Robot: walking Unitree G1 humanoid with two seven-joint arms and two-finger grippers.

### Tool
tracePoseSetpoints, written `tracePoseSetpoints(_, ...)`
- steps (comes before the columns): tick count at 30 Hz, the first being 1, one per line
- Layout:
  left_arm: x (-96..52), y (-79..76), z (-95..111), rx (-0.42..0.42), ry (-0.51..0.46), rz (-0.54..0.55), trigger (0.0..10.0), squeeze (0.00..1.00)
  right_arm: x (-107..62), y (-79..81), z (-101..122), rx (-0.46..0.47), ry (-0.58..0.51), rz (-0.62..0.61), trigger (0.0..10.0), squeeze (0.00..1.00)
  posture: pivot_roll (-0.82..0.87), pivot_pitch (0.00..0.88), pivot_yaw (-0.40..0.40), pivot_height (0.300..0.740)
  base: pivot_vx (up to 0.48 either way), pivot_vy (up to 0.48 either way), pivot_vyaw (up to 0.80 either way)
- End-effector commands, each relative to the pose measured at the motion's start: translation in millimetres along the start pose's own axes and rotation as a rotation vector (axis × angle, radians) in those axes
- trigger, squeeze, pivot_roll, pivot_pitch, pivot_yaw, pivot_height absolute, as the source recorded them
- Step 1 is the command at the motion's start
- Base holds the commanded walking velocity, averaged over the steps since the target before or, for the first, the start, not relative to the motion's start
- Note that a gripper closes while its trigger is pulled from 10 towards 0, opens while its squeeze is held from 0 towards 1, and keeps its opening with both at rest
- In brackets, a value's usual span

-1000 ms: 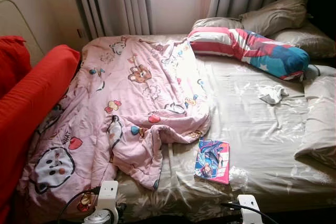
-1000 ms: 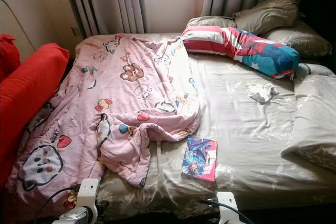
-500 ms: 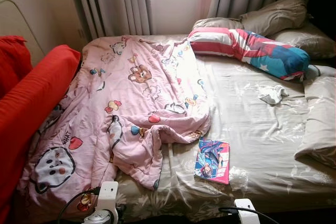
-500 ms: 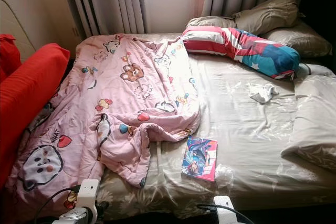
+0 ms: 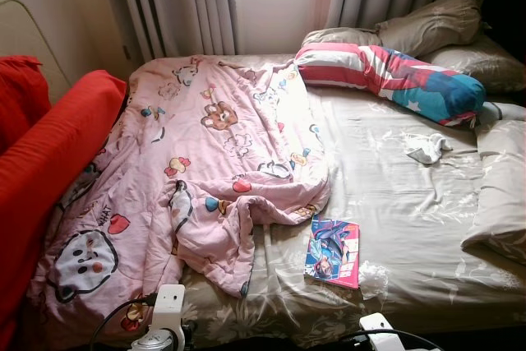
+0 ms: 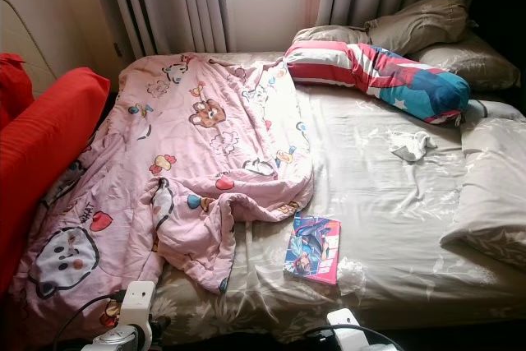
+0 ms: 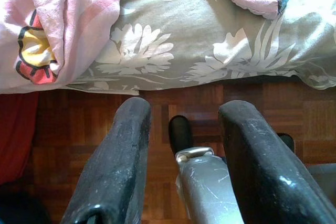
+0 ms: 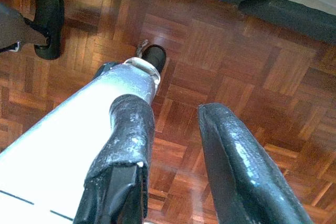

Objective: Clean up the room

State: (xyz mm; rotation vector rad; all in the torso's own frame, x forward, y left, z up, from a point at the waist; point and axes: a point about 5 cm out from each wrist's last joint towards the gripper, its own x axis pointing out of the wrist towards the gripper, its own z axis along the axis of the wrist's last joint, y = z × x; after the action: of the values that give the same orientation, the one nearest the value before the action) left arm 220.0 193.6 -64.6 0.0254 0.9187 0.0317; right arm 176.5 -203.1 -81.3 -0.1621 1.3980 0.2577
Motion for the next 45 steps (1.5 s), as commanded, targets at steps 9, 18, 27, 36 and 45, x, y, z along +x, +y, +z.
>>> tracePoseSetpoints(9,-0.1,2.6,-0.5,-0.001,0.009,0.009,10.0,0.0,-2.6,-6.2,21.0,0.269,-0.379,-0.149,10.0,0.0,-0.05,0.0,0.003,0.74,0.0,0.0,0.0)
tracePoseSetpoints(18,-0.3,2.1,2.1,-0.049,-0.035,0.011,10.0,0.0,-9.0,-7.5,30.4,0.425,-0.609,-0.178,10.0,0.0,-0.05,0.0,0.002,0.74,0.0,0.0,0.0)
tracePoseSetpoints(27,-0.4,2.6,2.7,-0.045,-0.042,0.017,10.0,0.0,-8.8,-6.1,29.9,0.435,-0.626,-0.166,10.0,0.0,-0.05,0.0,0.003,0.74,0.0,0.0,0.0)
tracePoseSetpoints(36,-0.4,2.6,2.7,-0.045,-0.043,0.015,10.0,0.0,-8.6,-6.2,29.6,0.431,-0.623,-0.171,10.0,0.0,-0.05,0.0,0.003,0.74,0.0,0.0,0.0)
tracePoseSetpoints(45,-0.4,2.6,2.8,-0.044,-0.046,0.015,10.0,0.0,-9.1,-6.3,29.9,0.43,-0.633,-0.173,10.0,0.0,-0.04,0.0,0.004,0.74,0.0,0.0,0.0)
